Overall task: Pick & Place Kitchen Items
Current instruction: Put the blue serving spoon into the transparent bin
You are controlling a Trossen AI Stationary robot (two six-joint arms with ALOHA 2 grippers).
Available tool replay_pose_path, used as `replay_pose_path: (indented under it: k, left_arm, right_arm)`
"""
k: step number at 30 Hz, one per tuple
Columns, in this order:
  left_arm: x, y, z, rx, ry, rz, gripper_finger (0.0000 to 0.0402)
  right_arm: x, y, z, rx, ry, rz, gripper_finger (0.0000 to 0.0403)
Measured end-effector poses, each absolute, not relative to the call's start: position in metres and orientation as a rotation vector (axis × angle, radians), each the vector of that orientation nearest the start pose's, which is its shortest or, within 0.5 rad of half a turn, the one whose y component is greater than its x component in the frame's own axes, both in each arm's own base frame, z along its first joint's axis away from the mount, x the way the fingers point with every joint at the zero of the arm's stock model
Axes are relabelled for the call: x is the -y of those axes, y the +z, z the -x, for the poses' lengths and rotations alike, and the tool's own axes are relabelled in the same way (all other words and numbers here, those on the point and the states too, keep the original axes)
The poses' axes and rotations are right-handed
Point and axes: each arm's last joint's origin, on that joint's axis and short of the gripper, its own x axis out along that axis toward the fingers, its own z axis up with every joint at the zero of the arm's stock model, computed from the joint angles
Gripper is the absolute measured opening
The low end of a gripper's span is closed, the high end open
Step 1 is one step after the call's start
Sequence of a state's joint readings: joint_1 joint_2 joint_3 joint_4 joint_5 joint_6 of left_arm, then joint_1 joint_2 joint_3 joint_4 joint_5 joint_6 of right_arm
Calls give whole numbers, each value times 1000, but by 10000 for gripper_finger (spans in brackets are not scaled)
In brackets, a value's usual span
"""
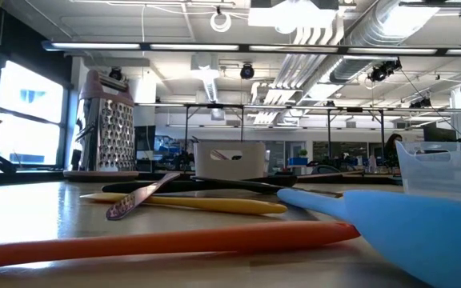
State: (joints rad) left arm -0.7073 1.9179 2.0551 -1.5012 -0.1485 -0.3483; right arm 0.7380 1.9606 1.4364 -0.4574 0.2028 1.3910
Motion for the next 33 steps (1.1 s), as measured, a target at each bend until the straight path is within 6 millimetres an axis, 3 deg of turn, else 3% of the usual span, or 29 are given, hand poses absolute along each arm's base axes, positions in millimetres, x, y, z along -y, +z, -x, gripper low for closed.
replay_pose_path:
  k: [6, 12, 22, 33]
  left_arm:
    - [258, 335, -264, -1289, -179, -209, 109]
    - [278, 325, -249, -1302, -248, -211, 109]
    - [280, 326, -252, -1268, -265, -203, 109]
    - [280, 326, -251, -1279, -265, -208, 109]
  right_arm:
    - [-274, 177, -318, -1019, -305, -885, 99]
    - [-264, 174, -326, -954, -372, -870, 70]
    - [-251, 174, -337, -950, -387, -868, 51]
    - [-244, 173, -341, -1086, -282, -840, 70]
